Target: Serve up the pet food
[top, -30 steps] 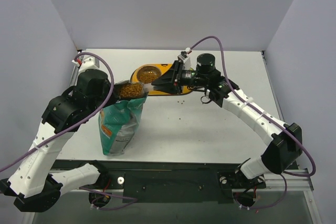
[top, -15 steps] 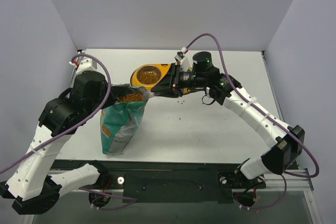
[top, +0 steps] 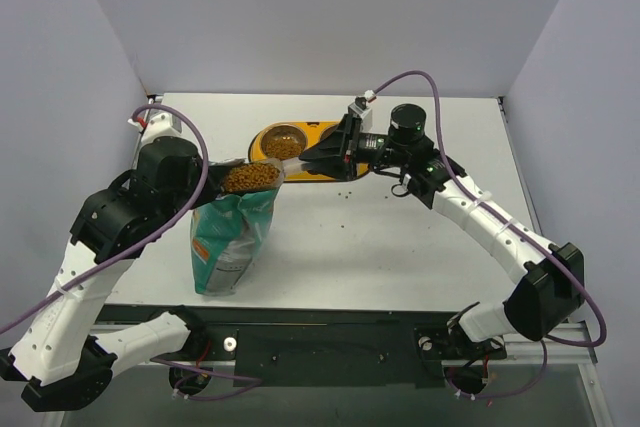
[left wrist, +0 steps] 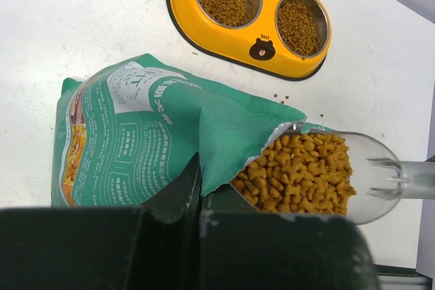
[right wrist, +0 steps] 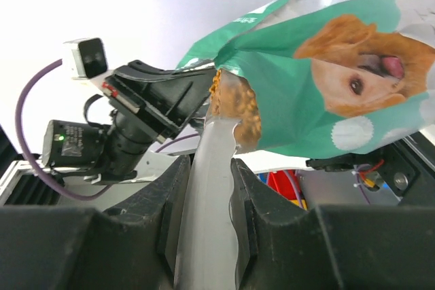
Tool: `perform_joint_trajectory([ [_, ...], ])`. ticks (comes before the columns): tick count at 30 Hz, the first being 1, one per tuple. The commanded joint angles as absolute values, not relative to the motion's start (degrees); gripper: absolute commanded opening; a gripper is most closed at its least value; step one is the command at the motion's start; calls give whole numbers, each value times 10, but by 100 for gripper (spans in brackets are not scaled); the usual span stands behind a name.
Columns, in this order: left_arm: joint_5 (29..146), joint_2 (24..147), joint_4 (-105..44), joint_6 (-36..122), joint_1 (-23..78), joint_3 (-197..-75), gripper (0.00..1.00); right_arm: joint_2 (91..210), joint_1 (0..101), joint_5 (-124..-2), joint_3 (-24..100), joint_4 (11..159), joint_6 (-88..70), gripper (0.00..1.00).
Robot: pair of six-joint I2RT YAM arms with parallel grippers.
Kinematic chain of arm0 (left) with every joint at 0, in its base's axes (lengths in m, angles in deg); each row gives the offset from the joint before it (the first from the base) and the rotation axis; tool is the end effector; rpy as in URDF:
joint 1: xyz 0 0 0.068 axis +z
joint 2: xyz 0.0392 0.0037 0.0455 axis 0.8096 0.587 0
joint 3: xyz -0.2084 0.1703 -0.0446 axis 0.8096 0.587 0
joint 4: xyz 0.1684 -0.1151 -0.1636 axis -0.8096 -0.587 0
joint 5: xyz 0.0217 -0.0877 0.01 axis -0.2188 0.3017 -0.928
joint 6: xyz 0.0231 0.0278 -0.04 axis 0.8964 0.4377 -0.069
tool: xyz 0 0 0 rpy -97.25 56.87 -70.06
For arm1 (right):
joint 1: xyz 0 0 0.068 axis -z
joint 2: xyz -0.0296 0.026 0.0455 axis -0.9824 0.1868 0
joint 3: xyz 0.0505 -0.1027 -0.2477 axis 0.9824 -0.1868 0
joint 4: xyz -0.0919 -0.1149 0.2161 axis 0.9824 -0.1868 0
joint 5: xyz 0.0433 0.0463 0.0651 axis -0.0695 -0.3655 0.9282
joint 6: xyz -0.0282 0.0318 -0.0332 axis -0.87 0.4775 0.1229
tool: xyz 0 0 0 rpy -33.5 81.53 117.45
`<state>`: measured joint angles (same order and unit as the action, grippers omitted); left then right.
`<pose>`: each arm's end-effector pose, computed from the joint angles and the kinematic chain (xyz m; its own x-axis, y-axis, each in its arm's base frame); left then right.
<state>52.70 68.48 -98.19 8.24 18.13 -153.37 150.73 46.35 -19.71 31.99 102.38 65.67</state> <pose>0.1306 -0.0749 0.4550 -0.4873 -0.4439 -0.7520 -0.1791 0.8936 -0.4115 0.2592 0.2007 0.3936 -0.9694 0.1147 -0.2173 -0.2226 -0.0357 0.9743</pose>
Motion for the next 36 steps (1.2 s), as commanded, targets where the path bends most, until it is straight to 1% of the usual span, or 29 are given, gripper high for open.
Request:
perform_joint_trajectory([
  [1,512,661,-859,77,180,-1577,0,1487,468,-186,329,1150,708,0],
  [4,511,662,-859,79,180,-1582,0,1481,473,-186,307,1209,748,0],
  [8,507,661,-857,79,180,-1581,0,1461,467,-203,281,1182,724,0],
  [12,504,658,-854,75,180,-1581,0,1487,462,-203,270,1256,763,0],
  [16,502,656,-852,74,180,-1578,0,1481,478,-196,253,1274,774,0],
  [21,481,650,-860,66,181,-1579,0,1478,488,-187,264,1269,771,0],
  [27,422,642,-881,56,180,-1578,0,1470,501,-181,279,1263,781,0],
  [36,378,641,-895,62,180,-1568,0,1483,532,-181,327,1257,795,0],
])
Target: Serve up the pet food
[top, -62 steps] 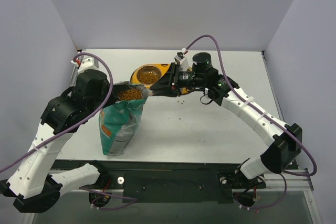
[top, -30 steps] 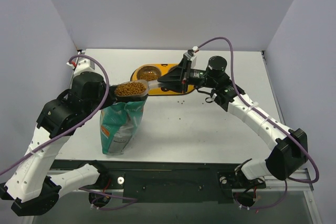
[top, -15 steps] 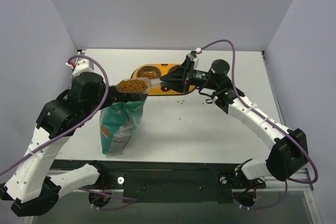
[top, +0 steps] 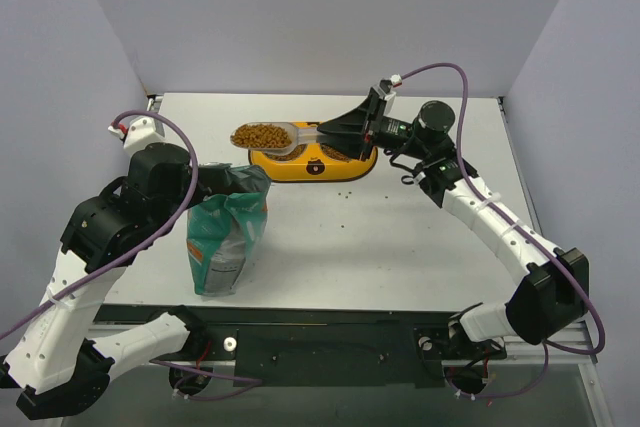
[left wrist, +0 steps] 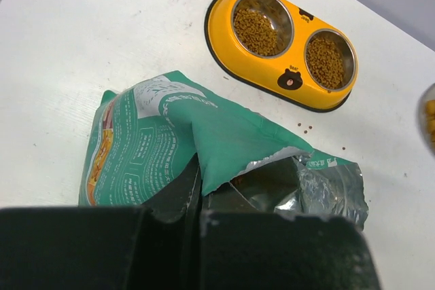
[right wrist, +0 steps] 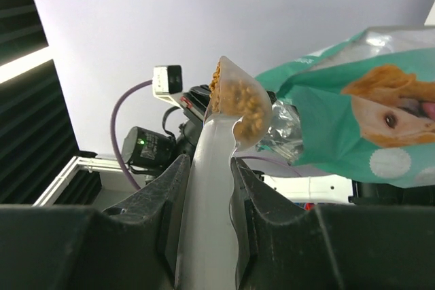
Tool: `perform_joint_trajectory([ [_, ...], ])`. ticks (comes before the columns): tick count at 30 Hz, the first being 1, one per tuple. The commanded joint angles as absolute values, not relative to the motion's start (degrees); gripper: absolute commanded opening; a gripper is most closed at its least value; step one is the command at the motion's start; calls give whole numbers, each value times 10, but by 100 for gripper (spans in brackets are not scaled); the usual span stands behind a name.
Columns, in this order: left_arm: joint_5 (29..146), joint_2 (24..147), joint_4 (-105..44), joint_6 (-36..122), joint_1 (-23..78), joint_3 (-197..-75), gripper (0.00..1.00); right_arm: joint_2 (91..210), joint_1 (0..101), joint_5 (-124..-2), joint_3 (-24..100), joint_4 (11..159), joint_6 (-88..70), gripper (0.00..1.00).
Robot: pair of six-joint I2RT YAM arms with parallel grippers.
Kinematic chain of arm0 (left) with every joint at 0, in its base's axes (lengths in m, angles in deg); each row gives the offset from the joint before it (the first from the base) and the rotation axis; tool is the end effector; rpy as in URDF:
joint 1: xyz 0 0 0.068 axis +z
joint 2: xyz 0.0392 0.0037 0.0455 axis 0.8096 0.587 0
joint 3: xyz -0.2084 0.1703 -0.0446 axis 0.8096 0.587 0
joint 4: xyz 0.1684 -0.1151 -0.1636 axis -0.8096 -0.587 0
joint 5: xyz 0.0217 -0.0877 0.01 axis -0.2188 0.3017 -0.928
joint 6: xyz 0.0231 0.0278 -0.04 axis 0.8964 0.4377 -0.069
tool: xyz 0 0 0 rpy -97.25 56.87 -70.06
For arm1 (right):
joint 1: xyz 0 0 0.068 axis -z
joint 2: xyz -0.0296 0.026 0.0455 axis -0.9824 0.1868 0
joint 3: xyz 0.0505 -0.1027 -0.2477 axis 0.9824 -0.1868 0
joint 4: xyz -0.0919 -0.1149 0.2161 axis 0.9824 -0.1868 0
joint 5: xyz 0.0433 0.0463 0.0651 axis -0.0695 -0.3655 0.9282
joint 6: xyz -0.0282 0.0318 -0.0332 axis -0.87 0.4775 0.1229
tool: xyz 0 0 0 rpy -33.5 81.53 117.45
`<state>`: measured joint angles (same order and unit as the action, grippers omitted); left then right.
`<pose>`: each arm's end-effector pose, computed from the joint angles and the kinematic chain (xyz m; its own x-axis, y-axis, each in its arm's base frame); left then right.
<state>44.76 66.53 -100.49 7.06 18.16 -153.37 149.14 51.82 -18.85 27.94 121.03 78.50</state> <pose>0.1200 -0.0619 0.4571 -0.3987 -0.4596 -0.7936 -0.2728 0.8856 -0.3759 0.2648 0.1690 0.4078 -0.9561 0.1975 -0.2163 -0.2532 -0.1862 0.9493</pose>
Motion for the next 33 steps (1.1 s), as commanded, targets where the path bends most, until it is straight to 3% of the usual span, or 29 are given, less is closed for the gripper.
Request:
perform_joint_trajectory([
  [1,371,639,-897,62,180,-1566,0,1489,538,-182,335,1256,795,0],
  [33,395,647,-935,97,181,-1605,0,1837,637,-221,493,1279,658,0],
])
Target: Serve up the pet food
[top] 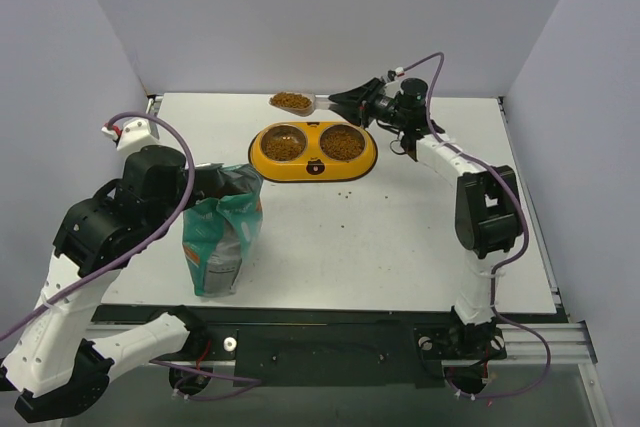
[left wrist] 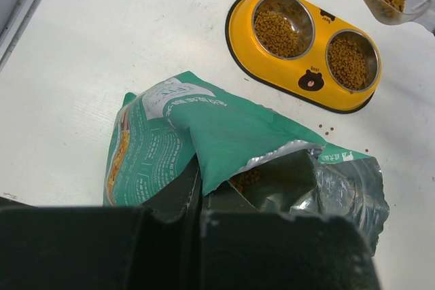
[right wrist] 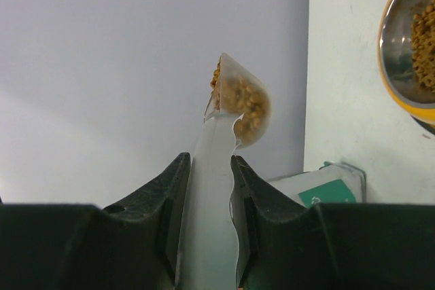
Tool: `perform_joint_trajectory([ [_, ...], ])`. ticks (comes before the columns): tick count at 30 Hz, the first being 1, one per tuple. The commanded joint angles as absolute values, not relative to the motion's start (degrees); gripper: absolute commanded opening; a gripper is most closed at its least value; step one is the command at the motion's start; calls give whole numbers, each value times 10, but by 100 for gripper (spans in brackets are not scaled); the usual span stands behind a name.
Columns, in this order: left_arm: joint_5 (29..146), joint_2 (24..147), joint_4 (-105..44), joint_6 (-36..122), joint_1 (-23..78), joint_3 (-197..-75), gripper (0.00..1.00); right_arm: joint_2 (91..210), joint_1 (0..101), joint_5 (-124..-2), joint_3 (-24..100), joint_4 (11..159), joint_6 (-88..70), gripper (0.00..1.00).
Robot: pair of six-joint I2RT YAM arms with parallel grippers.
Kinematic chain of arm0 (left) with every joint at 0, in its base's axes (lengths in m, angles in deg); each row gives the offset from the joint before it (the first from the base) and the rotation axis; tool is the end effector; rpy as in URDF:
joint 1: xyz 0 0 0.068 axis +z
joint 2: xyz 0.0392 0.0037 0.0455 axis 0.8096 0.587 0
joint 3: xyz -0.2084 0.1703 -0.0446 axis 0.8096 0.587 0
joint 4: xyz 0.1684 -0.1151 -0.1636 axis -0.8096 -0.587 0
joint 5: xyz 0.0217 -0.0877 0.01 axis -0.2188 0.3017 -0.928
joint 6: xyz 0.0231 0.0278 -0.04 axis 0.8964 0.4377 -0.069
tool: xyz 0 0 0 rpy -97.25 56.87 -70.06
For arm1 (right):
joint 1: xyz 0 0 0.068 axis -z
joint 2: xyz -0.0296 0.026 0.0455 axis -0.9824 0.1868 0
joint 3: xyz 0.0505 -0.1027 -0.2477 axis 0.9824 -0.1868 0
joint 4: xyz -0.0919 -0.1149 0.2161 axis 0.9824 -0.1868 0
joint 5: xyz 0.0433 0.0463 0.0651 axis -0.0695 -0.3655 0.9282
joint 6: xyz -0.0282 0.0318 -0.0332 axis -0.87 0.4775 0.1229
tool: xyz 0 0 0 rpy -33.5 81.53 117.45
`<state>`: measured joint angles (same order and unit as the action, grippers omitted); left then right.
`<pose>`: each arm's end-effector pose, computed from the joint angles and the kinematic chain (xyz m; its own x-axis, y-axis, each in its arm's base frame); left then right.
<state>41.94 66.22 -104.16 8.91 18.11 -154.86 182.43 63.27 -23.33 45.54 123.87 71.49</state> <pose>0.1128 -0.0551 0.4596 -0.3985 -0.4116 -0.8196 -0.2978 0.9033 -0.3088 0.4364 0.1522 0.3033 -0.8782 0.4523 -0.1556 -0.1857 -0.0226 0.9823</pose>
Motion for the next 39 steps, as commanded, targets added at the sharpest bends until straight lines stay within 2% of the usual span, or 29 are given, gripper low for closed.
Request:
perform_joint_trajectory([
  [1,396,647,-935,97,181,-1607,0,1845,637,-221,493,1269,649,0],
  [10,410,668,-937,105,181,-1621,0,1902,638,-239,506,1224,586,0],
  [25,422,670,-920,112,181,-1610,0,1923,626,-307,562,979,411,0],
  [39,427,657,-916,110,182,-1599,0,1940,568,-419,687,717,253,0],
])
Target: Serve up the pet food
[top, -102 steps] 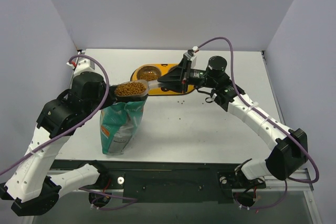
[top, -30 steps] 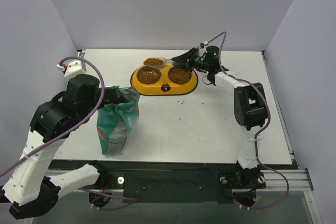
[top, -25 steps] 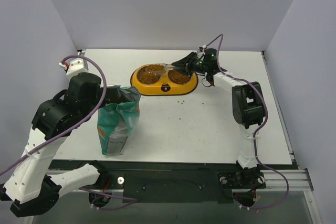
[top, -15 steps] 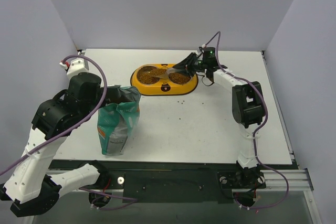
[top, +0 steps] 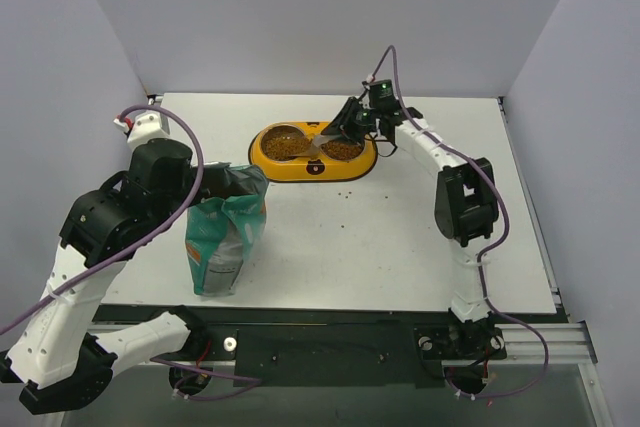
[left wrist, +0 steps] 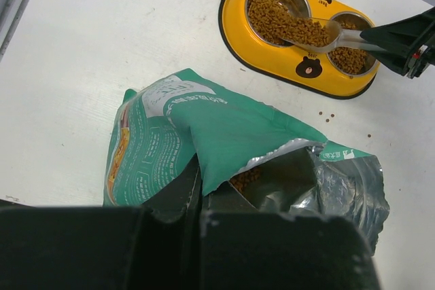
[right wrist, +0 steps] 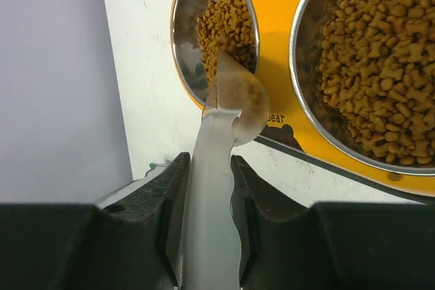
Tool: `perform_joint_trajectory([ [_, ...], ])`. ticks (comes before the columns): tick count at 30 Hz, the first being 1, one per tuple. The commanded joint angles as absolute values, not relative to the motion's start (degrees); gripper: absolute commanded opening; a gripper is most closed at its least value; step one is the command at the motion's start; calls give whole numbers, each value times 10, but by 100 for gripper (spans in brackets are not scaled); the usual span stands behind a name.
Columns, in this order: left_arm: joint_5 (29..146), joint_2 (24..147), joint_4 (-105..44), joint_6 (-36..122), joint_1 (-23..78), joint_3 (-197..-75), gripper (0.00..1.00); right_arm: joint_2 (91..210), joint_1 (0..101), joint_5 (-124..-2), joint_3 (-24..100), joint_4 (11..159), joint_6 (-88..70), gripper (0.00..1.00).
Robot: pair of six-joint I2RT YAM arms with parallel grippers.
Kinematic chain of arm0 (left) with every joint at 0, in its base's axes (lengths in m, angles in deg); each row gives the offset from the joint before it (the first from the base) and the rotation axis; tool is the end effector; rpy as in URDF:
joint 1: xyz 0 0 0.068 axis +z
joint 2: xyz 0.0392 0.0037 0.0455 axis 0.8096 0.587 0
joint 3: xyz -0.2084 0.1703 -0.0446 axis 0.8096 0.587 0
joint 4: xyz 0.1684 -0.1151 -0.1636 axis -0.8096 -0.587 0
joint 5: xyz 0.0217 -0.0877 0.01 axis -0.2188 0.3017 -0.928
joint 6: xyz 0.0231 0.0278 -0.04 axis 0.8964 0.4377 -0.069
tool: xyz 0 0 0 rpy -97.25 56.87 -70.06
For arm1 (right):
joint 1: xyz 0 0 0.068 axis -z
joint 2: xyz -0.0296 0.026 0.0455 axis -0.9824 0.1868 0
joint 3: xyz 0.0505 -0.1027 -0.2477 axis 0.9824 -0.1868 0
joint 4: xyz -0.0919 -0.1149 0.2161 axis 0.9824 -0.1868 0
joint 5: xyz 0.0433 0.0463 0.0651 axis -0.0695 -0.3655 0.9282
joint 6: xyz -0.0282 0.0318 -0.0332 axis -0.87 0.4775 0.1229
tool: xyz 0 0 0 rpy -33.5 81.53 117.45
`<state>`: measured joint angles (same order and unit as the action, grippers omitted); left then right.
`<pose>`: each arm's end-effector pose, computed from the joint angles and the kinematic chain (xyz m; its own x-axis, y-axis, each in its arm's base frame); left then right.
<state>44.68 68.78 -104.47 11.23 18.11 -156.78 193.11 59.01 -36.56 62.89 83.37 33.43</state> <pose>0.1216 -0.0631 0.4621 -0.4495 -0.3700 -0.8130 -0.2551 0.9254 -0.2801 0.4697 0.1945 0.2500 -0.8381 0.3614 -0.4087 -0.1949 0.5015 0.8429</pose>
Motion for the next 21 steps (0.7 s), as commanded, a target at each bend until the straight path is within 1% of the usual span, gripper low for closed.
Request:
perform_joint_trajectory([
  [1,429,656,-917,109,181,-1599,0,1942,560,-435,706,702,236,0],
  [6,433,652,-918,109,181,-1595,0,1966,524,-536,801,578,163,0],
  [10,437,649,-921,107,181,-1595,0,1993,498,-591,873,521,133,0],
  [15,444,646,-923,101,181,-1588,0,2012,472,-656,937,484,108,0],
  [21,450,634,-929,90,181,-1577,0,2017,456,-723,997,480,89,0],
])
